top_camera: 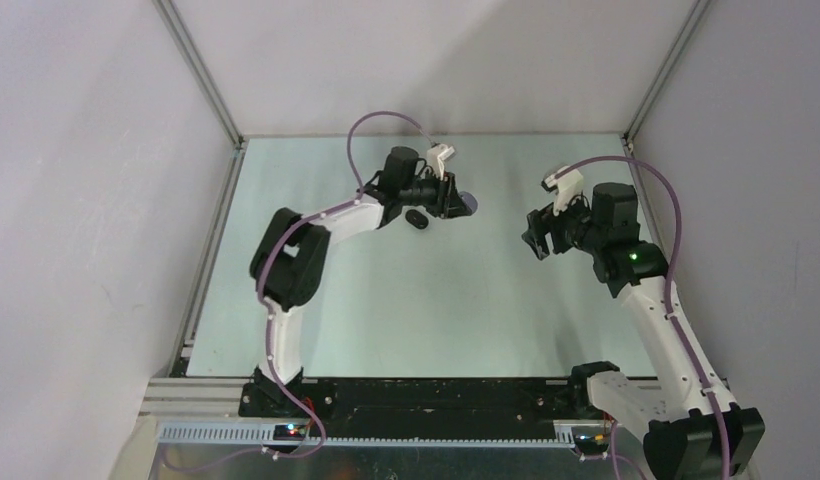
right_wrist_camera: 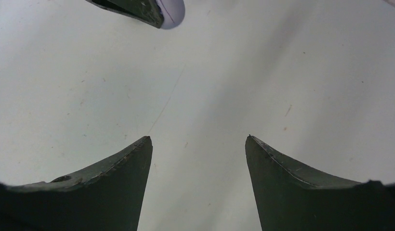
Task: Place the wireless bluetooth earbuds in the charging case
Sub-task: Place the charging case at the center of the board.
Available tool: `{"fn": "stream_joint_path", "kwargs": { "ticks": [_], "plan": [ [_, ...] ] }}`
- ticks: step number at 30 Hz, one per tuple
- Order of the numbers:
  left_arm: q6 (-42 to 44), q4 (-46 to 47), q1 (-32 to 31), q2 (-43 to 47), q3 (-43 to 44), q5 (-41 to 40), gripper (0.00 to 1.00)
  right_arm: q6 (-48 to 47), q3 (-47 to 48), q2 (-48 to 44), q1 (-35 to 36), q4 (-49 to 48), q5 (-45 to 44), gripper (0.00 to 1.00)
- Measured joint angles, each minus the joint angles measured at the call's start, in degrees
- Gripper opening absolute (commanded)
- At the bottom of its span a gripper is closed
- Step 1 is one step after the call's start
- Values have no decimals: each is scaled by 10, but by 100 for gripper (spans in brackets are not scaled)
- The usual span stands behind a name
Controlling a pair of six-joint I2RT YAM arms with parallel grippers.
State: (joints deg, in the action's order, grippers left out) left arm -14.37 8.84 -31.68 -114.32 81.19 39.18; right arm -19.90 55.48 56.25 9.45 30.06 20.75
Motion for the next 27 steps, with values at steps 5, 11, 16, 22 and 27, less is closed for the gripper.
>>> {"fn": "stream_joint_path", "kwargs": {
  "ticks": [5,11,16,22,27],
  "plan": [
    [-66,-8,0,-98,63,-9,13,1,0,0,-16,-1,0,76],
    [-84,-72,-9,-149,130,-61,17,2,0,0,-18,-1,2,75],
    [-95,-121,-26,-183,203,-95,24,4,0,-3,-18,-1,7,75],
    [-104,-159,-42,-223,241,-108,29,4,0,-12,-18,-1,18,75],
    [-118,-173,-49,-246,254,-103,38,3,-3,-17,-9,-1,18,75]
  ]
}}
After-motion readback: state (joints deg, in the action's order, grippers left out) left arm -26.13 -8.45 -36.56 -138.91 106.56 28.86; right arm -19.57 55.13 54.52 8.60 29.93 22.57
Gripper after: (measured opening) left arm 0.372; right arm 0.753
